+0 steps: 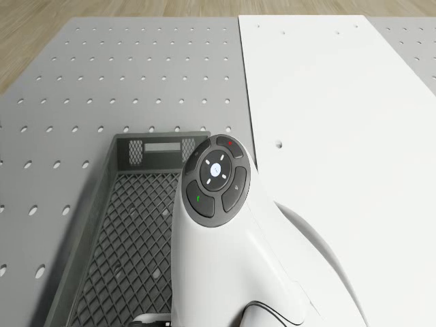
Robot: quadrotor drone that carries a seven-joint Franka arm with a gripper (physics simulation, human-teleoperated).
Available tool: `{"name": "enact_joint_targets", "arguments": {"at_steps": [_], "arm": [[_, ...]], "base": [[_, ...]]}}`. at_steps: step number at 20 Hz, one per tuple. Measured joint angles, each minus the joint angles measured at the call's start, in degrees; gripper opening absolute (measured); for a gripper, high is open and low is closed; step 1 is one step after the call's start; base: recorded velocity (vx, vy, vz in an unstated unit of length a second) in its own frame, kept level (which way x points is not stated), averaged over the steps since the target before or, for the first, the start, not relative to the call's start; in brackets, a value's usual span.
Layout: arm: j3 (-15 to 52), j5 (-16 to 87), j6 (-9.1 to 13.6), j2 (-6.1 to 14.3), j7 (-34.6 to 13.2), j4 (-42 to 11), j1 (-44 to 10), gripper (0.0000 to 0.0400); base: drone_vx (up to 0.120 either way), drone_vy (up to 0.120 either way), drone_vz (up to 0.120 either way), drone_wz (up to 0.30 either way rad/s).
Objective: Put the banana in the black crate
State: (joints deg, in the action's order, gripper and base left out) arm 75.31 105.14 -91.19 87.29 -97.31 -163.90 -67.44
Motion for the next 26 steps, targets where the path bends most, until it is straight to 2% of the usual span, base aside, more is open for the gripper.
{"name": "enact_joint_targets", "arguments": {"at_steps": [3,10,17,22,26], "arm": [[0.0,0.0,0.0,0.0,0.0,0.0,0.0,0.0201],[0.0,-0.1,-0.1,0.1,0.0,0.0,0.0,0.0201],[0.0,-0.1,-0.2,0.2,0.0,0.0,-0.1,0.0201],[0.0,-0.1,-0.2,0.3,-0.1,0.0,-0.1,0.0201],[0.0,-0.1,-0.3,0.3,-0.1,0.0,-0.1,0.0201]], "base": [[0.12,0.12,-0.013,0.0],[0.12,0.12,-0.114,0.0],[0.12,0.12,0.0,0.0],[0.12,0.016,0.0,0.0],[0.12,0.12,0.0,0.0]]}}
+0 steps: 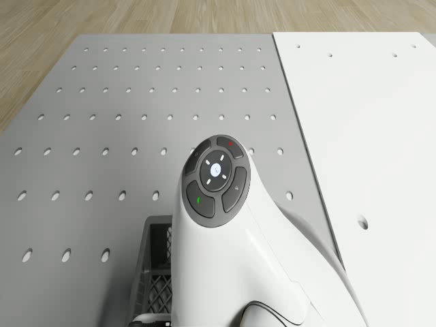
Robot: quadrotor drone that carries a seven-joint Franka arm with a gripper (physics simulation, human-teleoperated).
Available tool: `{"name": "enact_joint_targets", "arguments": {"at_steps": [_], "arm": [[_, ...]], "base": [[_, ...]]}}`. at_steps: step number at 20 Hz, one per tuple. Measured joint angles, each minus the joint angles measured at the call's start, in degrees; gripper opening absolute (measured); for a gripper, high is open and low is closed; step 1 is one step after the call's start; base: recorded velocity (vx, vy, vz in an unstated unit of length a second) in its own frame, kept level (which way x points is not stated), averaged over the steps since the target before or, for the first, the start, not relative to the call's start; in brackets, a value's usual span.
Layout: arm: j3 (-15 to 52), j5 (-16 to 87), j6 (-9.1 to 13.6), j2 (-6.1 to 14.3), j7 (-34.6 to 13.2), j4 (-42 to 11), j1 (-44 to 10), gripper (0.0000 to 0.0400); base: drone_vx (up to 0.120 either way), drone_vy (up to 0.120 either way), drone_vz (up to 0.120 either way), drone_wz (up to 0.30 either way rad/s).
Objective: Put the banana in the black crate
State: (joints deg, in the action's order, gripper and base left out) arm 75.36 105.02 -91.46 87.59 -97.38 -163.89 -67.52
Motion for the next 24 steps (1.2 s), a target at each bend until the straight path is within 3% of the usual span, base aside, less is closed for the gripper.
{"name": "enact_joint_targets", "arguments": {"at_steps": [6,12,24], "arm": [[0.0,0.0,0.0,0.1,0.0,0.0,0.0,0.0201],[-0.1,0.0,-0.1,0.1,0.0,0.0,0.0,0.0201],[-7.7,7.3,-3.0,0.1,0.0,2.2,-1.3,0.0201]], "base": [[0.007,0.0,-0.113,0.0],[0.1,0.0,0.0,0.0],[0.0,0.0,0.0,0.0]]}}
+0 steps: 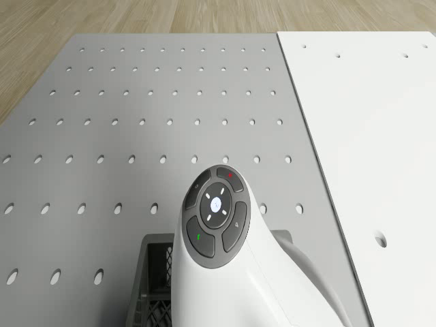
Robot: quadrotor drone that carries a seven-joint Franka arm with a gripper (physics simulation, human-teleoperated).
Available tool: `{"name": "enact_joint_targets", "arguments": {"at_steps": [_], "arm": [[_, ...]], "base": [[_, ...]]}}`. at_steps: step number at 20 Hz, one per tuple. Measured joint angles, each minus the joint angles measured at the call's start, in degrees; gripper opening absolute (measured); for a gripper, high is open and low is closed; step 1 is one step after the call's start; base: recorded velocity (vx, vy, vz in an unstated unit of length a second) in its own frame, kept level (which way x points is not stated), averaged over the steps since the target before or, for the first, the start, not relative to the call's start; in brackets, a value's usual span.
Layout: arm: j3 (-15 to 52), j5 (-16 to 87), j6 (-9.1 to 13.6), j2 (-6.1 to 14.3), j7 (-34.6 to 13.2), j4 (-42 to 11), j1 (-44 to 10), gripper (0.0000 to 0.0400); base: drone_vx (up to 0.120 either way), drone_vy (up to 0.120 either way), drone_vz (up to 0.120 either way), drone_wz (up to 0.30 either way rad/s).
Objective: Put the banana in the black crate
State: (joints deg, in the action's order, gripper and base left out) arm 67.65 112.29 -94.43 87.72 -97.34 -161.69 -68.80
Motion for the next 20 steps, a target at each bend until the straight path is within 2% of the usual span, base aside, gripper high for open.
{"name": "enact_joint_targets", "arguments": {"at_steps": [6,7,8,10,12,15,20], "arm": [[-3.9,3.8,-1.3,-0.5,0.1,1.5,-0.8,0.0201],[-4.3,4.1,-1.4,-0.6,0.1,1.7,-0.8,0.0215],[-4.6,4.4,-1.5,-0.7,0.2,1.8,-0.9,0.0256],[-5.1,4.8,-1.6,-0.9,0.4,2.0,-0.9,0.0313],[-5.4,5.0,-1.6,-1.1,0.6,2.2,-0.9,0.0347],[-4.7,4.4,-1.1,-1.3,0.8,1.8,-0.6,0.0375],[-3.3,3.1,-0.2,-1.5,1.0,1.1,0.0,0.0393]], "base": [[0.0,0.0,0.0,0.0],[0.0,0.0,0.0,0.0],[0.0,0.0,0.0,0.0],[0.0,0.0,0.0,0.0],[0.0,0.0,0.0,0.0],[0.0,0.0,0.0,0.0],[0.0,0.0,0.0,0.0]]}}
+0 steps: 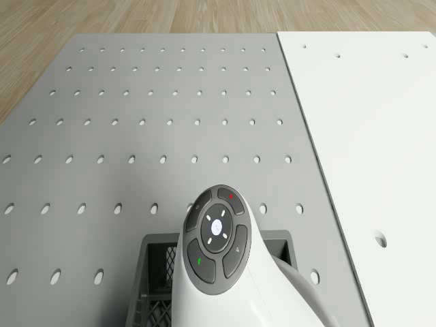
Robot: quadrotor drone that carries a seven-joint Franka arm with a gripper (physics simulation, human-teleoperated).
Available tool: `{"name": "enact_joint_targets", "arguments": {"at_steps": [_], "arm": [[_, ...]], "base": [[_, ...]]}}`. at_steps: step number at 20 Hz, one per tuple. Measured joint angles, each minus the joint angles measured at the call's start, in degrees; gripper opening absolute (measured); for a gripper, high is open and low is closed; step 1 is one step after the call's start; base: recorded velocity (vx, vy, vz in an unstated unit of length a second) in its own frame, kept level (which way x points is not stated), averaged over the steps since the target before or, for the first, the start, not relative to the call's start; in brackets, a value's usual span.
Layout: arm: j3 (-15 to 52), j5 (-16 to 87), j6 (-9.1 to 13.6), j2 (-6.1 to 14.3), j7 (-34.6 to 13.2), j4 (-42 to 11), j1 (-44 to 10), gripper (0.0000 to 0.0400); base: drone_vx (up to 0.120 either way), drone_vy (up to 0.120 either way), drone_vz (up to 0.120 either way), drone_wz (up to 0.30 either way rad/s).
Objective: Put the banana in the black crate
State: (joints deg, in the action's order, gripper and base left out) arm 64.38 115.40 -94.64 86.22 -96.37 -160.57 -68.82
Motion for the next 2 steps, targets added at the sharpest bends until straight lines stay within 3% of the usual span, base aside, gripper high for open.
{"name": "enact_joint_targets", "arguments": {"at_steps": [2], "arm": [[0.2,-0.2,0.1,-0.1,0.0,-0.1,0.1,0.0395]], "base": [[0.0,0.0,0.0,0.0]]}}
